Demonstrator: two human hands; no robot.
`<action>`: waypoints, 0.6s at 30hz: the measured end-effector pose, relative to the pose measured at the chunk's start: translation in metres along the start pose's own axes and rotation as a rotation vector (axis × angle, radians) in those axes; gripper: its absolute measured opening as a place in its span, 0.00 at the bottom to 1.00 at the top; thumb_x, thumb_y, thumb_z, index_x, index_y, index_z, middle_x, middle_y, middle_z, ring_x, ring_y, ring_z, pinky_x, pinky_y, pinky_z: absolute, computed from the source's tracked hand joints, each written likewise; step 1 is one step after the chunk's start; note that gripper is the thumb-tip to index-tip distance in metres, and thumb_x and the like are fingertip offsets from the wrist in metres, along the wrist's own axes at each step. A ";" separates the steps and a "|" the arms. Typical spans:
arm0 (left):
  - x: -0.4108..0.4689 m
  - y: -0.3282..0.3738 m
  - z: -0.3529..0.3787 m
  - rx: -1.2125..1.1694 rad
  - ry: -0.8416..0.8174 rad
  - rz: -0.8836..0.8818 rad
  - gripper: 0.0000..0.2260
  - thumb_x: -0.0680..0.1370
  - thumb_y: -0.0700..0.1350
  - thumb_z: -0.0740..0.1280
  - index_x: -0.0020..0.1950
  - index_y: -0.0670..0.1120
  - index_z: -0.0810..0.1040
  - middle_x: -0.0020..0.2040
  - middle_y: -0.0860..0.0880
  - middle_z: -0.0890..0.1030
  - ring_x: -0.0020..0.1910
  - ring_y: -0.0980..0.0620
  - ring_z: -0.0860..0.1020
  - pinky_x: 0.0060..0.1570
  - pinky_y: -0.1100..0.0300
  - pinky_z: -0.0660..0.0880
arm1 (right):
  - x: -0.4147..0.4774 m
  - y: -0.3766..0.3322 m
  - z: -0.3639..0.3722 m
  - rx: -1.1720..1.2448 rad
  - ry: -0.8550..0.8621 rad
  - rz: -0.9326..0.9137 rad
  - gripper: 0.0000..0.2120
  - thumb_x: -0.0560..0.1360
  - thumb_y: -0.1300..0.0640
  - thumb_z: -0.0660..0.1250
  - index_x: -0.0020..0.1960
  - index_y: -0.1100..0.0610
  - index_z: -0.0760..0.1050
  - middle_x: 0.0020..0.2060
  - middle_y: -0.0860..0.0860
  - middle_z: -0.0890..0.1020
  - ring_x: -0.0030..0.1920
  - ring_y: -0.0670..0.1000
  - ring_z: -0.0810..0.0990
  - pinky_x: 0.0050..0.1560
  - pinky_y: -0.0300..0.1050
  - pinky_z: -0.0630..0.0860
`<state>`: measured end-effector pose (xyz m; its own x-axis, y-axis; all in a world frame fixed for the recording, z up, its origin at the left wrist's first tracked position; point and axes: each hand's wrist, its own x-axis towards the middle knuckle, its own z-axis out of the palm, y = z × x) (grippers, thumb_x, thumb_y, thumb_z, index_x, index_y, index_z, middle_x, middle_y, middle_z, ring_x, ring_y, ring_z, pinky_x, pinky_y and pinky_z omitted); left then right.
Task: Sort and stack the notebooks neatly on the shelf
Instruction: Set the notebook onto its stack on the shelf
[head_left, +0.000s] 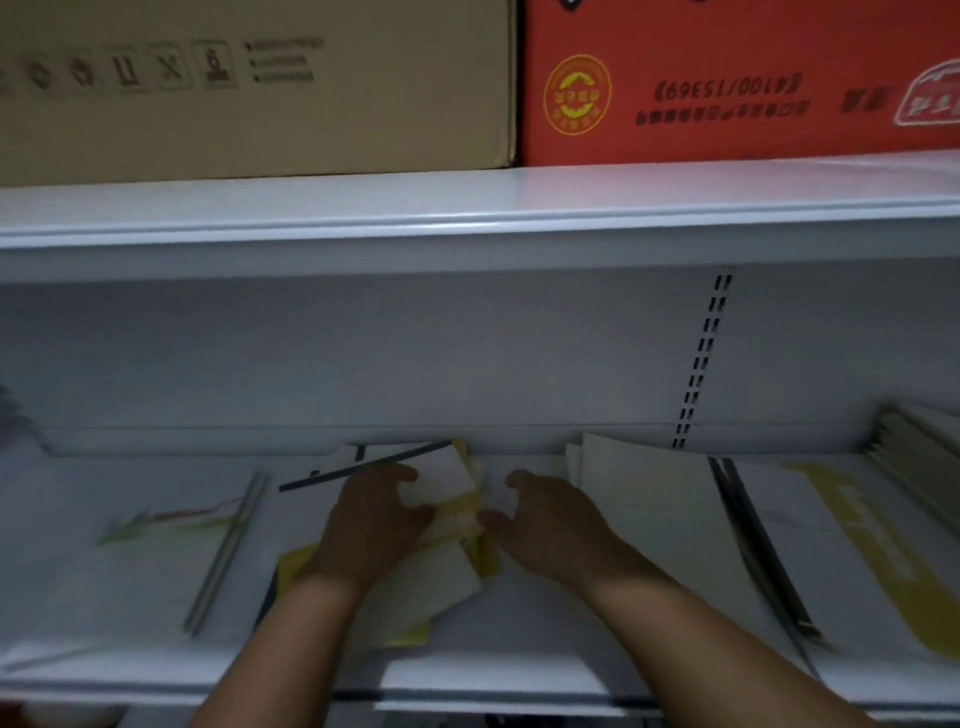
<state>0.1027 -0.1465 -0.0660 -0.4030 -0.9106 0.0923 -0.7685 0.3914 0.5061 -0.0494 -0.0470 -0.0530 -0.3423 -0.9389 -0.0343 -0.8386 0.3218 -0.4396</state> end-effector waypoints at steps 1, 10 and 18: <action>-0.002 -0.012 -0.006 0.038 -0.023 -0.039 0.26 0.72 0.53 0.70 0.68 0.49 0.70 0.70 0.47 0.69 0.69 0.49 0.67 0.67 0.58 0.64 | 0.006 -0.008 0.009 -0.017 -0.023 0.003 0.25 0.76 0.41 0.58 0.65 0.58 0.67 0.62 0.56 0.75 0.62 0.57 0.73 0.58 0.46 0.70; -0.022 -0.025 -0.020 0.077 -0.147 -0.075 0.25 0.74 0.58 0.66 0.69 0.54 0.67 0.68 0.52 0.71 0.67 0.51 0.70 0.66 0.57 0.68 | 0.031 -0.015 0.017 0.272 0.015 0.170 0.04 0.69 0.61 0.65 0.35 0.59 0.73 0.38 0.57 0.81 0.43 0.56 0.82 0.39 0.43 0.74; -0.002 0.012 -0.047 -0.281 -0.230 -0.013 0.12 0.75 0.42 0.69 0.58 0.49 0.75 0.53 0.51 0.79 0.48 0.52 0.78 0.44 0.60 0.75 | 0.009 0.035 -0.064 0.993 0.157 0.216 0.06 0.73 0.69 0.65 0.43 0.59 0.76 0.31 0.55 0.78 0.21 0.43 0.77 0.23 0.34 0.73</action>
<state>0.1176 -0.1464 -0.0194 -0.5203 -0.8487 -0.0950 -0.6203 0.2991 0.7251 -0.1086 -0.0360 -0.0116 -0.5556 -0.8236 -0.1142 -0.0480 0.1689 -0.9845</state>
